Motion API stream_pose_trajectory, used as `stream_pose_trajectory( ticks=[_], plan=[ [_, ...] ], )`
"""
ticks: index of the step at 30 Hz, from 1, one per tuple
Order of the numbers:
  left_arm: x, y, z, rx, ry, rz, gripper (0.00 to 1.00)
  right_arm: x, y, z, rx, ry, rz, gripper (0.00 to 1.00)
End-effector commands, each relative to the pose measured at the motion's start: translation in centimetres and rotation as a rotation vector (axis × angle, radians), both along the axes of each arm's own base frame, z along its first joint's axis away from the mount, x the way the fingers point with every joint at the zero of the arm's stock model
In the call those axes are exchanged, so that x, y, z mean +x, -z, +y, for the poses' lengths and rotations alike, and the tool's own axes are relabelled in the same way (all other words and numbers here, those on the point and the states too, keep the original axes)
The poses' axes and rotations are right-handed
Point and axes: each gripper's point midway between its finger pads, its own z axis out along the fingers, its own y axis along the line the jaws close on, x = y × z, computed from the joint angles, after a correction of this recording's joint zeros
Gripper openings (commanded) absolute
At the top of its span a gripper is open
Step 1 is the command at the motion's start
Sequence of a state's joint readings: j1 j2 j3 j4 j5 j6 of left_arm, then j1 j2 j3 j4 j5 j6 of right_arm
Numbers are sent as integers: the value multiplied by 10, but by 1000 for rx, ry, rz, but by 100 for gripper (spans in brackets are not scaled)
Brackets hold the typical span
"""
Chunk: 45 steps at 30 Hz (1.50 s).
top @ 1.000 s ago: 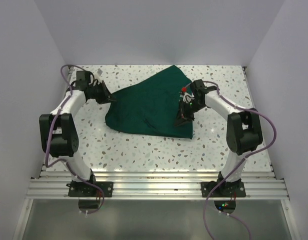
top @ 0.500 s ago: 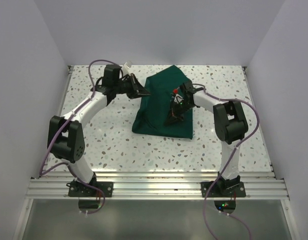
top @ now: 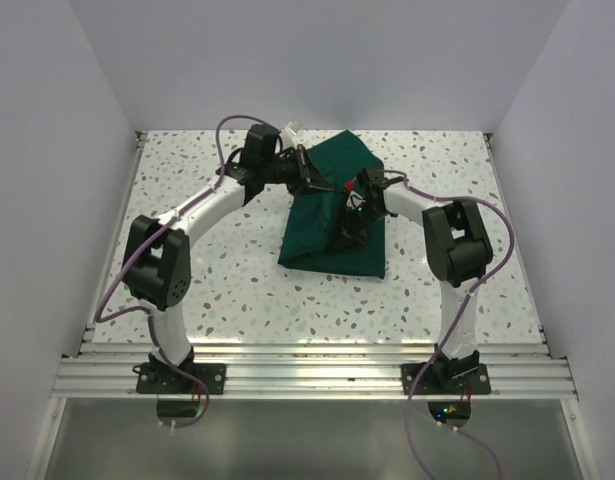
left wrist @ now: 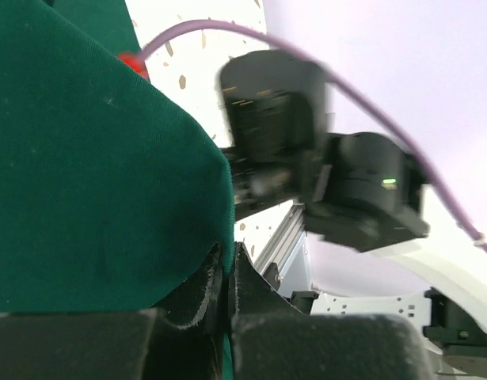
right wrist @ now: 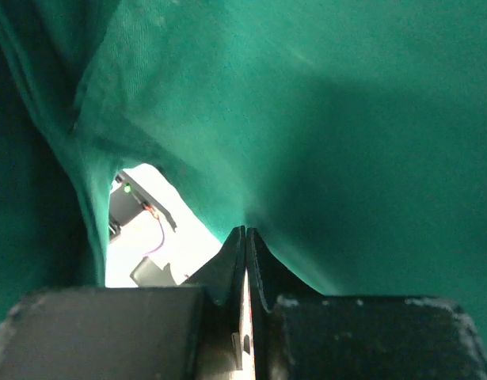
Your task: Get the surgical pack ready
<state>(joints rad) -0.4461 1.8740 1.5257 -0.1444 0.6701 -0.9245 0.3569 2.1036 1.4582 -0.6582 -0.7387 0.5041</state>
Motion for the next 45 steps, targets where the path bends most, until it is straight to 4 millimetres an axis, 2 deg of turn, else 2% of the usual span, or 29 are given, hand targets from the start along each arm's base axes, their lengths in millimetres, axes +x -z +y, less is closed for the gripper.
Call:
stream_pose_trajectory(
  ticks=[1, 2, 3, 4, 5, 6, 9, 11, 14, 20, 24, 31, 33, 41, 45],
  plan=[
    [0, -18, -15, -44, 49, -47, 0, 14, -53, -39, -36, 88, -109, 1],
    [-4, -15, -20, -43, 67, -37, 0, 12, -59, -52, -49, 117, -101, 1],
    [-6, -6, -24, -32, 79, -21, 0, 15, -59, -76, -66, 175, -90, 1],
    [-6, -6, -27, -31, 89, -25, 0, 15, -63, -88, -74, 192, -102, 1],
    [-9, -2, -32, -24, 100, -19, 0, 9, -76, -101, -84, 215, -117, 1],
    [-8, 4, -36, -15, 106, -15, 0, 8, -76, -119, -105, 252, -112, 1],
    [-6, 18, -47, 3, 125, 3, 0, -8, -77, -143, -182, 239, -131, 2],
    [-7, 23, -54, 8, 141, 7, 0, -22, -70, -147, -205, 237, -112, 2],
    [-9, 35, -68, 23, 164, 21, 0, -31, -60, -146, -196, 247, -91, 2],
    [-15, 65, -92, 42, 212, 65, 0, -39, -52, -153, -212, 247, -87, 2],
    [-16, 80, -99, 51, 227, 88, 0, -43, -47, -157, -217, 256, -78, 2],
    [-21, 92, -113, 55, 252, 109, 0, -48, -36, -158, -210, 256, -50, 2],
    [-19, 90, -116, 49, 254, 104, 0, -48, -35, -158, -207, 260, -47, 2],
    [-14, 95, -124, 43, 254, 112, 0, -55, 0, -165, -263, 260, 31, 1],
    [-15, 96, -127, 36, 255, 124, 0, -48, 4, -162, -251, 269, 33, 0]
  ],
)
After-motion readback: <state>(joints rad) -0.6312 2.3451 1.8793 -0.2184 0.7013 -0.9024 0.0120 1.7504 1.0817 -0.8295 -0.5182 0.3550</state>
